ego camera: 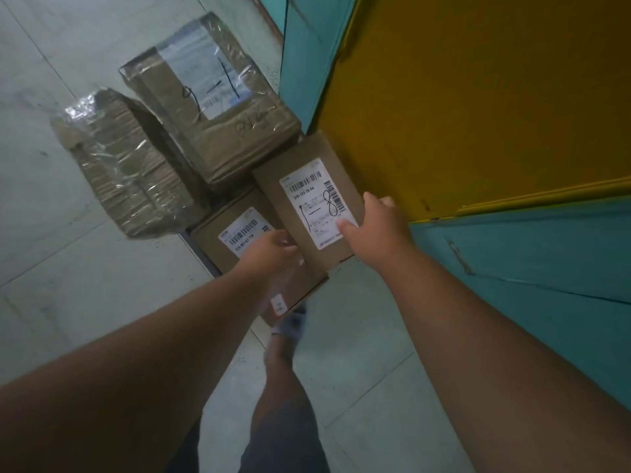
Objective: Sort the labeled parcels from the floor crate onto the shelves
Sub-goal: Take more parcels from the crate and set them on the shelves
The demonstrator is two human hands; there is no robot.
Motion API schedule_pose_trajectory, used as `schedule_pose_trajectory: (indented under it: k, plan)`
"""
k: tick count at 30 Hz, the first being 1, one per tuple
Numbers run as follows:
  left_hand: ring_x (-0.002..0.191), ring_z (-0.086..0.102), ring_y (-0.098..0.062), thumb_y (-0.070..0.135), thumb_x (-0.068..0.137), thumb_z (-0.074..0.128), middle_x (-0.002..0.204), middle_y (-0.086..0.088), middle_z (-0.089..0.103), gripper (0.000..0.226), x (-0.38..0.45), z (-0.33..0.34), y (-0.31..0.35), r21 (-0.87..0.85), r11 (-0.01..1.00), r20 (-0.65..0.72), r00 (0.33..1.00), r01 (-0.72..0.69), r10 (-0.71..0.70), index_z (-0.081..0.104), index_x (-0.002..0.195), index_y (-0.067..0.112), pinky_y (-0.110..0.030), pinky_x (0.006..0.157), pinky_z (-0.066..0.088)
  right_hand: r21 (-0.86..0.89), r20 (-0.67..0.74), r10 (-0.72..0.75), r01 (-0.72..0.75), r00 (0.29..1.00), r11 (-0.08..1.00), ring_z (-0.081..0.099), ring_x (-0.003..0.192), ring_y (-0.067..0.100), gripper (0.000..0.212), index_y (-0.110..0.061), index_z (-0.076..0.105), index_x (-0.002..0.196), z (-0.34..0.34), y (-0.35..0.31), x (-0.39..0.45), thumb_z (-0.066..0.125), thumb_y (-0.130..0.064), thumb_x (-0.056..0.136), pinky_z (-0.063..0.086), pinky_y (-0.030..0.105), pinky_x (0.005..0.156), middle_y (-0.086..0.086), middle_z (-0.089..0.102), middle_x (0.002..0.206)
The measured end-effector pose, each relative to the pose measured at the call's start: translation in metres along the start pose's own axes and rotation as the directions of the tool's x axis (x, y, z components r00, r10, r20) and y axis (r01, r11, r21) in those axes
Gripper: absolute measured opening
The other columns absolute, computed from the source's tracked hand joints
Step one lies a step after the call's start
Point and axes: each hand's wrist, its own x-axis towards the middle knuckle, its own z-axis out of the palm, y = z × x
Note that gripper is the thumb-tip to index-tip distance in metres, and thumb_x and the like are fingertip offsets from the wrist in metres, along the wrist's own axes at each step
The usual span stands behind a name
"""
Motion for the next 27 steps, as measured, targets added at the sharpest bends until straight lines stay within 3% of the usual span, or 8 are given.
schedule_pose_trajectory:
  k: [2,4,8,13,16,19,24,27]
  plan:
    - [0.096,0.067,-0.019,0.01,0.093,0.058,0.095,0.005,0.066,0.029,-0.004,-0.003,-0.001,-0.059,0.998,-0.014,1.0,0.008,-0.009,0.057,0.082,0.037,-0.042,0.093,0.056,0.103,-0.052,-0.009,0.015,0.999,0.995,0.057,0.111,0.027,0.056,-0.013,0.05,0.135,-0.001,0.003,-0.008,0.067,-0.043,0.09,0.053,0.041,0.093,0.01,0.045,0.133]
    - [0.095,0.067,-0.018,0.007,0.094,0.056,0.095,0.005,0.066,0.026,-0.012,-0.006,-0.002,-0.132,0.991,-0.017,1.0,0.014,-0.017,0.062,0.095,0.033,-0.039,0.089,0.057,0.259,-0.069,-0.02,0.037,0.997,0.965,0.058,0.105,0.02,0.057,-0.02,0.048,0.135,-0.005,0.006,-0.018,0.073,-0.037,0.087,0.056,0.037,0.087,0.005,0.049,0.13]
    - [0.098,0.065,-0.018,0.008,0.094,0.056,0.106,0.002,0.066,0.034,-0.036,-0.013,-0.008,-0.228,0.973,0.014,0.999,0.043,-0.041,0.06,0.123,0.026,-0.027,0.072,0.053,0.44,-0.115,-0.041,0.088,0.993,0.894,0.061,0.097,0.008,0.041,-0.023,0.048,0.125,-0.021,0.008,-0.043,0.071,-0.024,0.092,0.051,0.011,0.066,-0.009,0.059,0.111]
    - [0.082,0.066,-0.016,0.023,0.093,0.062,0.096,-0.003,0.065,0.014,-0.053,-0.013,-0.052,-0.134,0.985,-0.295,0.944,0.113,-0.148,0.055,0.105,0.02,-0.037,0.073,0.06,0.521,-0.139,-0.061,0.125,0.988,0.845,0.058,0.105,0.005,0.053,-0.021,0.042,0.143,-0.021,0.0,-0.073,0.066,-0.022,0.095,0.049,0.005,0.065,-0.009,0.058,0.125]
    - [0.079,0.064,-0.016,0.035,0.089,0.069,0.088,0.0,0.063,0.026,-0.051,0.001,-0.072,-0.167,0.962,-0.361,0.895,0.213,-0.261,0.052,0.094,0.015,-0.039,0.079,0.058,0.517,-0.18,-0.051,0.138,0.982,0.845,0.059,0.113,0.011,0.055,-0.02,0.04,0.146,-0.01,0.003,-0.08,0.065,-0.023,0.096,0.045,0.006,0.071,-0.003,0.059,0.133]
    - [0.097,0.069,-0.028,0.056,0.081,0.071,0.107,-0.01,0.069,0.06,-0.037,0.016,-0.082,-0.286,0.913,-0.293,0.881,0.291,-0.372,0.058,0.114,0.007,-0.043,0.088,0.058,0.524,-0.191,-0.031,0.128,0.981,0.842,0.059,0.117,0.015,0.055,-0.021,0.039,0.147,0.002,0.009,-0.083,0.063,-0.025,0.097,0.048,0.011,0.074,0.0,0.059,0.136]
    - [0.093,0.07,-0.034,0.044,0.056,0.08,0.102,-0.016,0.072,0.065,-0.019,0.017,-0.094,-0.294,0.905,-0.178,0.913,0.307,-0.368,0.067,0.105,0.004,-0.046,0.083,0.059,0.538,-0.205,-0.039,0.145,0.978,0.83,0.059,0.115,0.013,0.054,-0.02,0.041,0.145,0.015,0.013,-0.088,0.064,-0.024,0.097,0.053,0.017,0.08,0.0,0.06,0.134]
    - [0.095,0.068,-0.033,0.052,0.068,0.076,0.102,-0.016,0.07,0.059,-0.021,0.016,-0.098,-0.305,0.915,-0.261,0.901,0.264,-0.347,0.068,0.106,0.007,-0.049,0.09,0.056,0.553,-0.237,-0.032,0.162,0.971,0.817,0.061,0.116,0.014,0.053,-0.019,0.043,0.144,0.02,0.015,-0.092,0.065,-0.023,0.096,0.056,0.026,0.089,-0.001,0.061,0.133]
